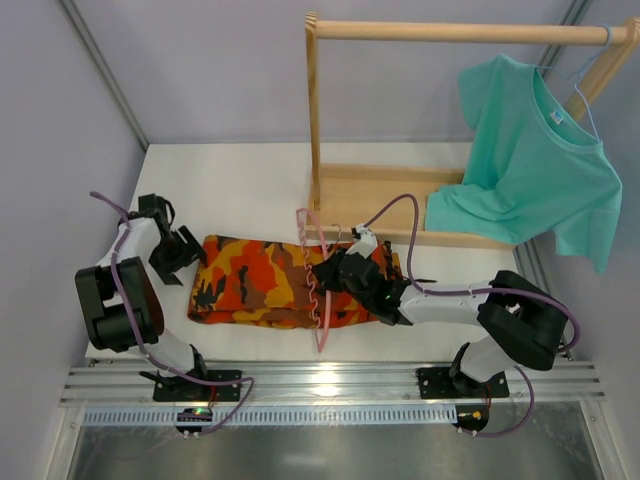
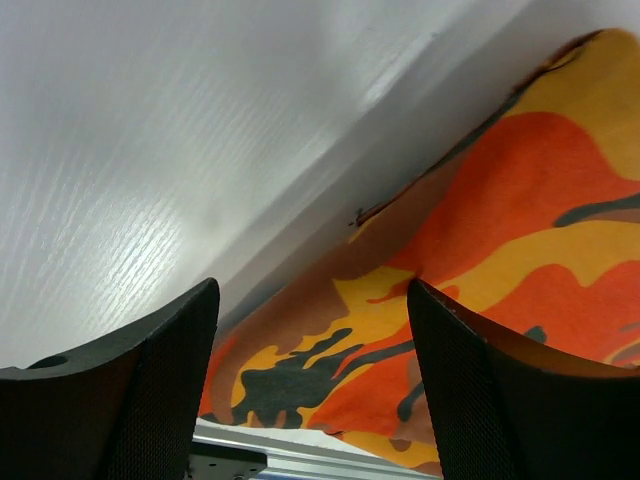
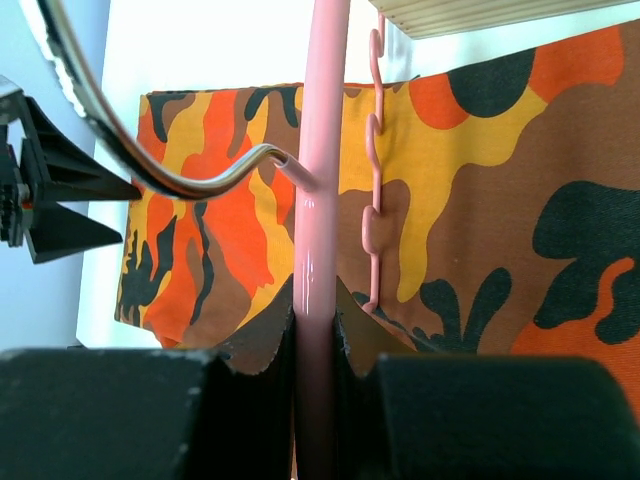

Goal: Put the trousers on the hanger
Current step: Place trousers on hanger

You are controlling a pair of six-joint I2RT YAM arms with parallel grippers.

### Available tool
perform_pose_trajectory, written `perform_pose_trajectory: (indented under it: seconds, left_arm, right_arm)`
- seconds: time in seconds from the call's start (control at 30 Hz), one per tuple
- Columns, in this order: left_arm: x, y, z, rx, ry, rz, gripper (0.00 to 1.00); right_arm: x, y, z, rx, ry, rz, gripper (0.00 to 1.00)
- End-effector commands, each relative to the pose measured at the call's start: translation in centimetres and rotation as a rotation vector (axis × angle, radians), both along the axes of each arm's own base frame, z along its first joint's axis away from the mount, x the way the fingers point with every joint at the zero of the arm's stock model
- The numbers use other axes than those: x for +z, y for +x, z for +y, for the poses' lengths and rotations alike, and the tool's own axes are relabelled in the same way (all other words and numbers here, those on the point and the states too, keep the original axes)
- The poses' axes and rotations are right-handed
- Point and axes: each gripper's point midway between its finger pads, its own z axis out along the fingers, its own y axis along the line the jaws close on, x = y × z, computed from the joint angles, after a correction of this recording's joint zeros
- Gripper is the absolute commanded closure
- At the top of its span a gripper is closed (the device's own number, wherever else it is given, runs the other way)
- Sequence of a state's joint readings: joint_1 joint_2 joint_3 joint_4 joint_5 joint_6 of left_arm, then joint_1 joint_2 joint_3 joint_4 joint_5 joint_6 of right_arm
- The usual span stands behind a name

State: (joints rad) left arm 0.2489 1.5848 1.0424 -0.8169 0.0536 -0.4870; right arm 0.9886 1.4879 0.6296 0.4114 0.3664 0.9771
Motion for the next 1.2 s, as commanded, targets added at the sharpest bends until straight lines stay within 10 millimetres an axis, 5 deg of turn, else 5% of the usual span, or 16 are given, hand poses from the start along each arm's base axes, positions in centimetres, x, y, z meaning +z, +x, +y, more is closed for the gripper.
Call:
perform_pose_trajectory:
  seconds: [0.0,0.2,0.3,0.33,0.47,0.63,1.03,1.17]
  left_arm:
    - [0.0,-1.4,0.5,0.026,0.021,0.020,0.25]
    - [-2.3,-2.9,0.0,0.036,-0.018,0.073,0.34]
    - [-2.7,-3.0,-0.7,0.009,-0.054,0.081,0.55]
    - [-2.7,-2.9,-0.6,0.006,-0.055,0.082,0.69]
    - [-1.7,-2.3,-0.8,-0.011,-0.076,0.069,0.97]
    - [2.2,-0.7,0.1,-0.022,0.007,-0.029,1.00]
    - [11.8,1.6,-13.5,-0.229,-0.306,-0.374,1.00]
    - [13.2,2.1,-18.1,-0.237,-0.407,-0.422,1.00]
  right_arm:
    - [1.8,0.6,1.4,-0.004,0.066,-0.028,0.96]
    - [1.5,0.5,1.6,0.001,0.080,-0.018,0.96]
    - [1.5,0.4,1.7,0.002,0.088,-0.012,0.96]
    - [1.5,0.4,1.6,0.000,0.089,-0.012,0.96]
    - [1.6,0.5,1.7,-0.006,0.098,-0.002,0.96]
    - [2.3,-0.1,1.7,0.006,0.140,0.016,0.96]
    - [-0.9,-0.8,0.9,-0.007,0.144,0.058,0.96]
    - [-1.6,-1.2,0.6,-0.003,0.144,0.059,0.96]
